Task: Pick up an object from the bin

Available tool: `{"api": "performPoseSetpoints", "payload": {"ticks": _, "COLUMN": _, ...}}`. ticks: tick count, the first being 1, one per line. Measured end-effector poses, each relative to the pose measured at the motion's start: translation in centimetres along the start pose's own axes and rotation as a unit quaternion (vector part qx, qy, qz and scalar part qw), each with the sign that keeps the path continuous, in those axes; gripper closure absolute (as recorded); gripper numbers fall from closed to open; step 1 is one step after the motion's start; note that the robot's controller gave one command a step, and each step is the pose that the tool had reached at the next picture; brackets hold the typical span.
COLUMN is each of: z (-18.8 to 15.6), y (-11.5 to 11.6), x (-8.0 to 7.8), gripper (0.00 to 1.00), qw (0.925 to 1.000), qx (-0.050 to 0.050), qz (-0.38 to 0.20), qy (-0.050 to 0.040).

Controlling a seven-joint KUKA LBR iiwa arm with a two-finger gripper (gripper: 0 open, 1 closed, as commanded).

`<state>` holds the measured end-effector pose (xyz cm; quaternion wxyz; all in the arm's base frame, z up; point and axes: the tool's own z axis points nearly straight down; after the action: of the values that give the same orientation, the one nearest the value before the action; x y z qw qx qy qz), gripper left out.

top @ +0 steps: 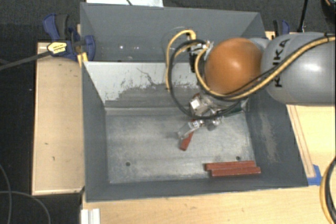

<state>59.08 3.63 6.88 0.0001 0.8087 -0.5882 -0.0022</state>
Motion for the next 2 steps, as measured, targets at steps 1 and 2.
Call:
{"api": "performPoseSetpoints", "payload": {"ticks": 1, "z": -0.16, "y": -1.01, "x": -2.62, "gripper": 0.00, "qw": 0.9999, "qx": 0.002, "qz": -0.016, "qy": 0.0001}}
{"api": "performPoseSetpoints", "payload": {"ticks": 2, "z": -0.18, "y": -0.97, "x": -2.43, "gripper": 1.00, "qw": 0.9999, "qx": 0.002, "qz": -0.012, "qy": 0.0006}}
